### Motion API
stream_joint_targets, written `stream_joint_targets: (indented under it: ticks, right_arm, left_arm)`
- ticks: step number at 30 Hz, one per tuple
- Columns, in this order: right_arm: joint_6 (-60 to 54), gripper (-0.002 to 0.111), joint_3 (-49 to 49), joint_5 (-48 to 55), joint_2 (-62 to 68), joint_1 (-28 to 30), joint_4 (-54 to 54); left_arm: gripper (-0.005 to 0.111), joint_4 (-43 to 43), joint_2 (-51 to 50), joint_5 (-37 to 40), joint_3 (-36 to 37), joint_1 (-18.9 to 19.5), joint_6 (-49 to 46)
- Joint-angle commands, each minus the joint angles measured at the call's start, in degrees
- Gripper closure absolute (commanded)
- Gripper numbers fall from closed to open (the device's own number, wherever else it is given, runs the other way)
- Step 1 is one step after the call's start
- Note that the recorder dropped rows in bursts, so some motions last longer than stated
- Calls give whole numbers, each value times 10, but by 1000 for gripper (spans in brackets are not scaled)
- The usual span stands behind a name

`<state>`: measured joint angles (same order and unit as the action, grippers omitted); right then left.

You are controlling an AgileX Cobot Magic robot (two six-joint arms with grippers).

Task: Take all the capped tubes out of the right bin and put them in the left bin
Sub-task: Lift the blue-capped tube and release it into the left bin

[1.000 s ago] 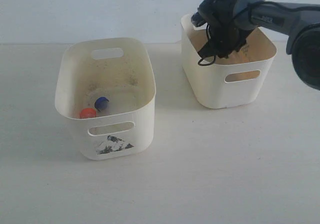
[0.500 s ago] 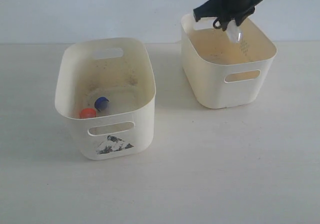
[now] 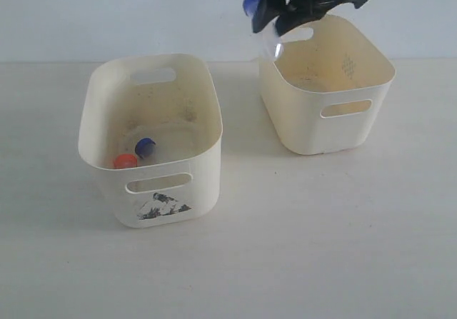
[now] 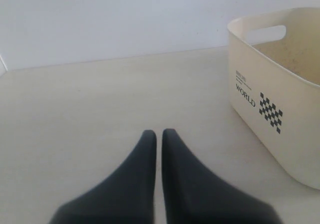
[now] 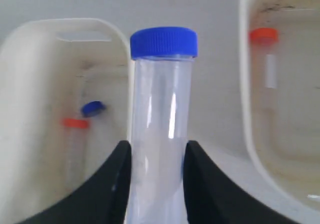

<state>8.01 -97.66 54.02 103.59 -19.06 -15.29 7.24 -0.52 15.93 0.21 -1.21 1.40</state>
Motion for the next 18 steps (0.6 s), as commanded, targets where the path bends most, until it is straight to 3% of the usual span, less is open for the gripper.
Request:
stream_joint_targets:
  ticks: [1,5,8,10,12,16,18]
  right_arm:
    - [-9,108,51,-86,-8,-62,-61]
    - [-9,108,64,-165,12,-128,-59]
    - [-10,108,64,-214,30,-153,-57]
    - [-3,102,64,-232,44,-154,-61]
    - [1,85,64,-242,58,-154,-67]
    - [1,36,64,-245,78,-155,-74]
    - [1,29,64,-245,85,-158,-75]
  left_arm:
    - [102,-4,1,-10,-2,1,7]
    - [102,-4,1,-10,-2,1,7]
    - [102,-4,1,-10,-2,1,7]
    - [102,-4,1,-10,-2,1,7]
    - [102,-4,1,-10,-2,1,7]
    - [102,-4,1,-10,-2,1,7]
    - [102,-4,1,-10,-2,1,7]
